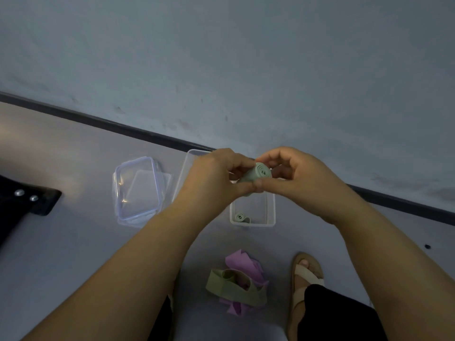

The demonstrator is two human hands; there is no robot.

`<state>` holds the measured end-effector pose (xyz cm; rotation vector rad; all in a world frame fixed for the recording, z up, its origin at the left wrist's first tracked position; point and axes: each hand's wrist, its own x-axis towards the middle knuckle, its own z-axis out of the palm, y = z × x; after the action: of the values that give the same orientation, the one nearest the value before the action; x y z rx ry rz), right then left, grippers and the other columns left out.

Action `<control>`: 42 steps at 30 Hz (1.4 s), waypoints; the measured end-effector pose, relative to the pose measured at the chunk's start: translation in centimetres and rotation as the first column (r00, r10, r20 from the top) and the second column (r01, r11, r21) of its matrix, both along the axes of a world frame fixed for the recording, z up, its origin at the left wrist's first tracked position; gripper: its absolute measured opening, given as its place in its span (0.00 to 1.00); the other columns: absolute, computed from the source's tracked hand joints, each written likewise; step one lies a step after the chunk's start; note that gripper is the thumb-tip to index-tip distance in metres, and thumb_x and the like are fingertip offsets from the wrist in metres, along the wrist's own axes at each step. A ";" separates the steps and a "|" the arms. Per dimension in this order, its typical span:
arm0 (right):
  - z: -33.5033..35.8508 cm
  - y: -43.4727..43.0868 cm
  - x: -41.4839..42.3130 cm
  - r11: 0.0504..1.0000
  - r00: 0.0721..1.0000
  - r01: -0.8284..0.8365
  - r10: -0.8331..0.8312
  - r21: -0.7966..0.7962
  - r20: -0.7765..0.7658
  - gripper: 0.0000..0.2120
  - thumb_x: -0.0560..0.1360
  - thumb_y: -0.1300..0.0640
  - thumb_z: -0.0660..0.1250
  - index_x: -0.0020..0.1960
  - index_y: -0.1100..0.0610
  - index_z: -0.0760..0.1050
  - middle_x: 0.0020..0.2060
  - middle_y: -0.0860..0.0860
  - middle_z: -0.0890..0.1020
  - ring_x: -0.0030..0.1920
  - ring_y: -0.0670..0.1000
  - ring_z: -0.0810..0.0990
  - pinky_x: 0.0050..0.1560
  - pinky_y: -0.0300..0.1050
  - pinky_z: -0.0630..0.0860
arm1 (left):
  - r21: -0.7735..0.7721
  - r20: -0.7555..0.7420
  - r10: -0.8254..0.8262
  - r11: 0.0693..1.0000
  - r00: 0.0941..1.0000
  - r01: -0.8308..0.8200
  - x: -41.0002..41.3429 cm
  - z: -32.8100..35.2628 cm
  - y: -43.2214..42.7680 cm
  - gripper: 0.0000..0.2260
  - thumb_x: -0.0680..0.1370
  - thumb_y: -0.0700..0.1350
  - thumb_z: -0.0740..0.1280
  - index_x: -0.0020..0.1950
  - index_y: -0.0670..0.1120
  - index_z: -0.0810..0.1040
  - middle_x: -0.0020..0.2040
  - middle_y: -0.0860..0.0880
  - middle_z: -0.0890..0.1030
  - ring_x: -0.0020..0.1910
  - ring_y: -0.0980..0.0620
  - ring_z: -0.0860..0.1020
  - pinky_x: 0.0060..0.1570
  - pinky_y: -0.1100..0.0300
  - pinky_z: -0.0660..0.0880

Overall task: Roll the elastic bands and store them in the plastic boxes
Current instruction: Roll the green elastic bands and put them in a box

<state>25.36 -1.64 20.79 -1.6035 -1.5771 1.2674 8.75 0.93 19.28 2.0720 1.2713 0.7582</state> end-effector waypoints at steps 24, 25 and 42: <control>-21.4 2.1 6.5 0.948 0.938 0.254 -0.193 -0.191 0.289 0.11 0.71 0.58 0.72 0.53 0.56 0.76 0.45 0.49 0.79 0.41 0.48 0.79 0.39 0.34 0.76 | -0.397 -0.552 -0.408 0.896 0.727 0.202 2.5 -22.5 5.7 0.14 0.79 0.47 0.62 0.64 0.48 0.76 0.63 0.48 0.75 0.61 0.49 0.72 0.61 0.58 0.67; -22.6 2.2 6.6 0.946 0.932 0.261 -0.196 -0.191 0.305 0.12 0.71 0.58 0.72 0.53 0.56 0.76 0.45 0.49 0.79 0.42 0.48 0.80 0.41 0.36 0.76 | -0.390 -0.558 -0.427 0.892 0.711 0.230 3.0 -23.7 5.9 0.14 0.79 0.47 0.62 0.64 0.47 0.76 0.62 0.47 0.75 0.62 0.48 0.72 0.61 0.57 0.68; -33.1 4.7 4.0 0.974 0.880 0.060 0.051 -0.218 0.472 0.12 0.72 0.58 0.71 0.54 0.59 0.77 0.50 0.55 0.81 0.47 0.50 0.76 0.50 0.45 0.75 | -0.244 -0.557 -0.500 0.862 0.663 0.445 2.0 -33.2 5.2 0.10 0.76 0.37 0.63 0.54 0.43 0.82 0.50 0.43 0.81 0.53 0.41 0.74 0.52 0.48 0.73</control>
<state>29.32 3.07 -12.27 -2.1948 -1.7544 1.1358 10.77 6.17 -13.97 2.5140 0.9354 -0.2341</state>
